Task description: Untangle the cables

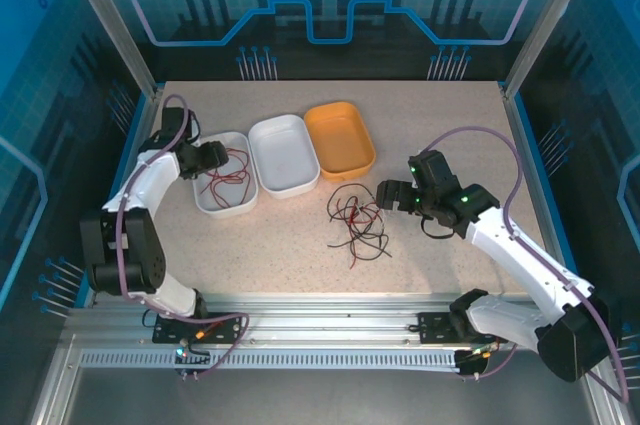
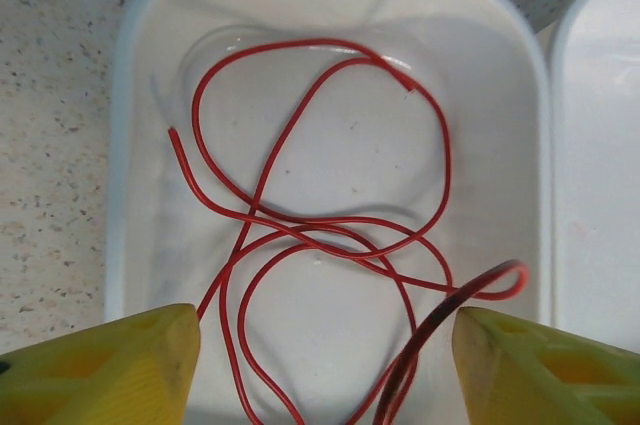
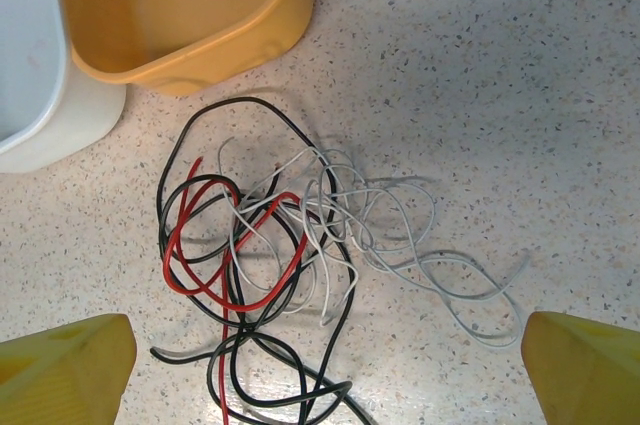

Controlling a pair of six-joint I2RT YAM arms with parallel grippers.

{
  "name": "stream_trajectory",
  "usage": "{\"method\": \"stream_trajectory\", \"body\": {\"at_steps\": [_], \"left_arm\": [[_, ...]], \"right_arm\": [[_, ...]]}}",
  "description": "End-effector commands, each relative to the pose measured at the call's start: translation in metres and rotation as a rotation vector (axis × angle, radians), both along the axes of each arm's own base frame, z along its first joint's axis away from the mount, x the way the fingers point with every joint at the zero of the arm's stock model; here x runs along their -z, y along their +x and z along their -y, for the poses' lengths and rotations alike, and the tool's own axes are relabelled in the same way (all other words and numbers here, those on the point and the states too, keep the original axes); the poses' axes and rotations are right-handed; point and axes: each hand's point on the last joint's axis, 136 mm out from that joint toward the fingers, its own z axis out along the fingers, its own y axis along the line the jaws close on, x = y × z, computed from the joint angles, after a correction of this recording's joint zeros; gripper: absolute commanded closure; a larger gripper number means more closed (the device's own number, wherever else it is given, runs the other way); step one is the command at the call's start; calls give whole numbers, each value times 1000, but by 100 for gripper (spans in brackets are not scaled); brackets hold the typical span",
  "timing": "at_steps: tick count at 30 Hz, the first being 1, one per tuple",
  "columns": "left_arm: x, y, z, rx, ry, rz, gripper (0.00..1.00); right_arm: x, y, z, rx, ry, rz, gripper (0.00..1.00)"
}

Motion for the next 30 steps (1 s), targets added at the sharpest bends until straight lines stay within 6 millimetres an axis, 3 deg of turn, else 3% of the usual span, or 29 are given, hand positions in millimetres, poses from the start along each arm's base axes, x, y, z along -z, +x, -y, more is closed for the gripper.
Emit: {"method": "stream_trajectory", "body": {"at_steps": [1,7,12,20,24,30], "left_arm": [[-23,-2,-6,-15,22,43,30],[-33,-5,10,24,-57,85,29],[-33,-11,38,103,-188,100,39],[-7,-49,59,143,-153,-3,45],[4,-64,66,135,-99,-36,58],[20,-73,85,138,-182,-28,73]], "right_arm": [[-10,7,-2,-6,16,24,0],[-10,6,-1,-3,15,25,0],[-9,8,-3,0,18,25,0],[-3,9,-4,1,13,7,0],[0,10,-5,0,14,0,0],[5,11,-8,0,23,-6,0]]}}
